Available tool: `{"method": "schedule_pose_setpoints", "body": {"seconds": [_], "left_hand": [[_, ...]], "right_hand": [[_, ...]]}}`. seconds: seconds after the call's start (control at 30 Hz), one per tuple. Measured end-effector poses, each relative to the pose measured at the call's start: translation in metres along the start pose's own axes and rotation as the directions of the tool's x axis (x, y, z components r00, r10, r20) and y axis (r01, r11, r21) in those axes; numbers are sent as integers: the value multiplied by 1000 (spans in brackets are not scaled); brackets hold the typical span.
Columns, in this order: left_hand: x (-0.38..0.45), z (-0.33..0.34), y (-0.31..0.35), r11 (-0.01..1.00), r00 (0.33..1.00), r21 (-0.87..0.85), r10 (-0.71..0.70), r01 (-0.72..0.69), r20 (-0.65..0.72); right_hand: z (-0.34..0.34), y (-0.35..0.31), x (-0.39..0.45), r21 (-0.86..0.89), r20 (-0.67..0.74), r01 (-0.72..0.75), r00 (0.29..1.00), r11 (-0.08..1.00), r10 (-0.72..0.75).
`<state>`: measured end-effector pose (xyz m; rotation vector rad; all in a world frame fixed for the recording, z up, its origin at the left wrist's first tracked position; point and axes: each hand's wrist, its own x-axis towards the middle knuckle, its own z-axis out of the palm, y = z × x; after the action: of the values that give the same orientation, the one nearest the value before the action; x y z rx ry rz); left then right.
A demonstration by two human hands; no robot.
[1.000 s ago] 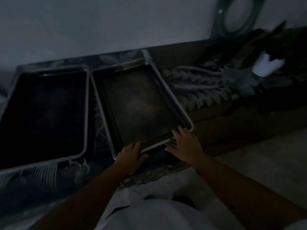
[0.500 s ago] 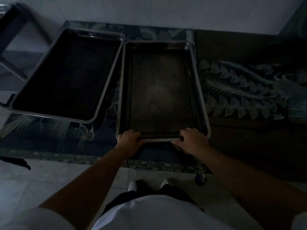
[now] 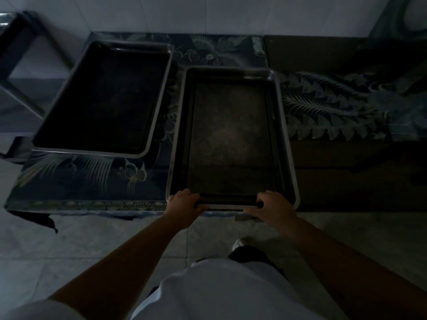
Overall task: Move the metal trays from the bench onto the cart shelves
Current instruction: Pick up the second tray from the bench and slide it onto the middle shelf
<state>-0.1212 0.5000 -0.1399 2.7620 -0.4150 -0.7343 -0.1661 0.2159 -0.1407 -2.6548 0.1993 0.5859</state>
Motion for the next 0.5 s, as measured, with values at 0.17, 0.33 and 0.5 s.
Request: {"method": "schedule_pose_setpoints", "body": {"seconds": [0.17, 0.33, 0.5], "left_hand": [[-23, 6, 3, 999, 1000, 38, 2, -3, 31], [-15, -9, 6, 991, 988, 113, 55, -72, 144], [31, -59, -5, 994, 992, -112, -11, -3, -126]], "right_hand": [[10, -4, -26, 32, 46, -51, 998, 998, 50], [-5, -11, -26, -234, -1, -69, 998, 970, 70], [-47, 3, 18, -63, -301, -53, 953, 997, 31]]}}
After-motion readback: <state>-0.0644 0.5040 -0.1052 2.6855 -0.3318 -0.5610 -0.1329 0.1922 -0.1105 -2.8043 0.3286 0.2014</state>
